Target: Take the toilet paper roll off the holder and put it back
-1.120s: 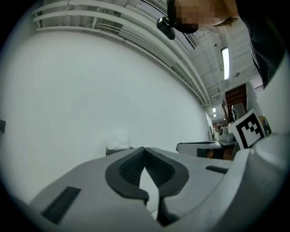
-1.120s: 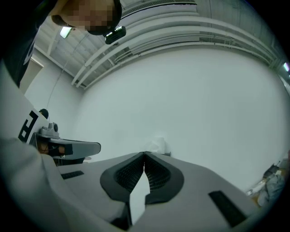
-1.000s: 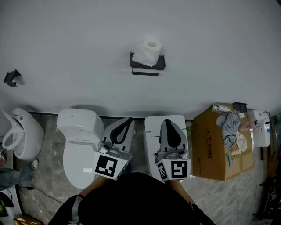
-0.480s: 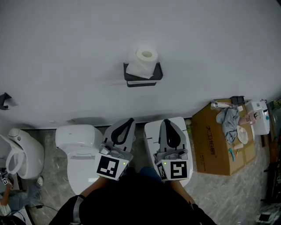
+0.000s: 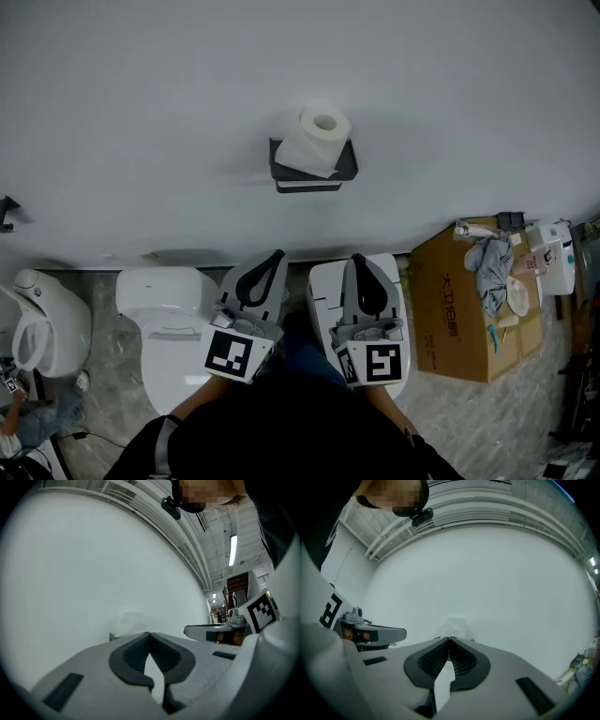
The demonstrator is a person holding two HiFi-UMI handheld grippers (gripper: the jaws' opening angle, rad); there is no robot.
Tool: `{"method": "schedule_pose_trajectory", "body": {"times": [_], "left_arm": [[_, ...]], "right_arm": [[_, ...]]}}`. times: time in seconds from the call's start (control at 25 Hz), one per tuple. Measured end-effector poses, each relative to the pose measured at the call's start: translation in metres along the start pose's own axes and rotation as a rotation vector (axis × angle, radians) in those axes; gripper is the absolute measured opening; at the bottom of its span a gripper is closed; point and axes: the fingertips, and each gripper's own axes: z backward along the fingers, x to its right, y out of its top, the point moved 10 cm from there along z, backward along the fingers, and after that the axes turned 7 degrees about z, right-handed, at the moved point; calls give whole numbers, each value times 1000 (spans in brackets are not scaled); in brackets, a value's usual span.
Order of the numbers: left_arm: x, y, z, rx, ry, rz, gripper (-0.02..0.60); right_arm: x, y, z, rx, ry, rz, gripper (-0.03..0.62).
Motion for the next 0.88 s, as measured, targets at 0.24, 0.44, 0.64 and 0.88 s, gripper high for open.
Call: {"method": "schedule_pose_trajectory", "body": {"times": [0.24,0.44,0.64,0.88], "left_arm": [[-14,3,-23,13,28,0,6],[-26,8,-43,25,38,-14,6],[-35,10,-64,28,32,-12,6],[-42,17,-85,39,34,-10,6]], "right_arm": [[10,-4,-36,10,62,9,23],[22,-8,-63,39,62,-11,23],[31,-9,-87,50,78,-11,23],[43,-5,-109,67,91,-12,23]]}}
